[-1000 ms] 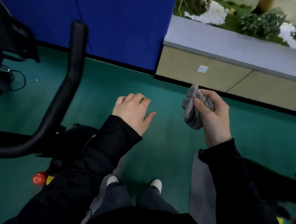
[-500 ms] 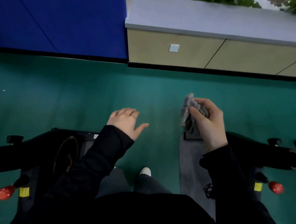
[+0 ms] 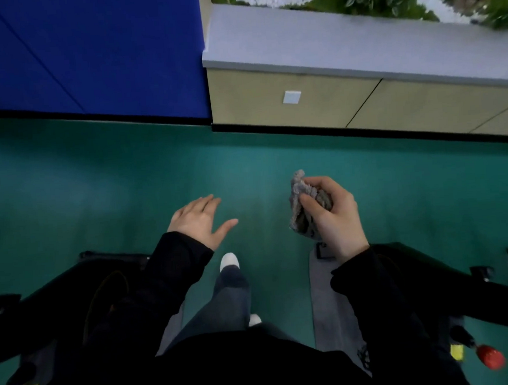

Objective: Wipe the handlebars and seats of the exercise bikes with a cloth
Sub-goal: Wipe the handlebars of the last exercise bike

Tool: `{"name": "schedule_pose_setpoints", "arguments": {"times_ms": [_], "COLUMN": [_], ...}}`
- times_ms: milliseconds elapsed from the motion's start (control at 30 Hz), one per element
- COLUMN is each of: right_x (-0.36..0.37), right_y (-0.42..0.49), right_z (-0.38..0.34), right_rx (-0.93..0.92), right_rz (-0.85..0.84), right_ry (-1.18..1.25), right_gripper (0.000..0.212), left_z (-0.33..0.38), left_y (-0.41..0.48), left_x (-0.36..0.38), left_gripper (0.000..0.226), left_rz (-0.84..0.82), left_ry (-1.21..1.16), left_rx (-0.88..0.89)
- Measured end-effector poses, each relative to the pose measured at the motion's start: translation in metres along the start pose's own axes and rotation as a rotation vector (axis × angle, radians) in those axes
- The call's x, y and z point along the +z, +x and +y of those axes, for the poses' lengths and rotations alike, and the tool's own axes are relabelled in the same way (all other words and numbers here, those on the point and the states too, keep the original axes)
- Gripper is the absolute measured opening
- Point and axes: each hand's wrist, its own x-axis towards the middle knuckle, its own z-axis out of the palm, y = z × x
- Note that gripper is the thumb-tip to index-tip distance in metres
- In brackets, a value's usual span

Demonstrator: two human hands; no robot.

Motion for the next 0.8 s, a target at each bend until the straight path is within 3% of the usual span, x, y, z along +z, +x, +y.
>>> {"name": "schedule_pose_setpoints", "arguments": {"times_ms": [367, 800], "right_x": [0.065, 0.131], "right_y": [0.125, 0.28], "right_z": [-0.053, -0.089], "right_rx": [-0.108, -0.151], "right_rz": [-0.14, -0.441], "right_ry": [-0.055, -0.017], "right_gripper": [0.023, 0.028], "left_z": [-0.064, -0.123], "left_y": [0.1, 0.158], "left_x": [-0.039, -0.061], "left_gripper": [0.067, 0.062], "left_rz": [0.007, 0.104], "left_ry": [-0.063, -0.16], "left_rx": [-0.132, -0.547]}}
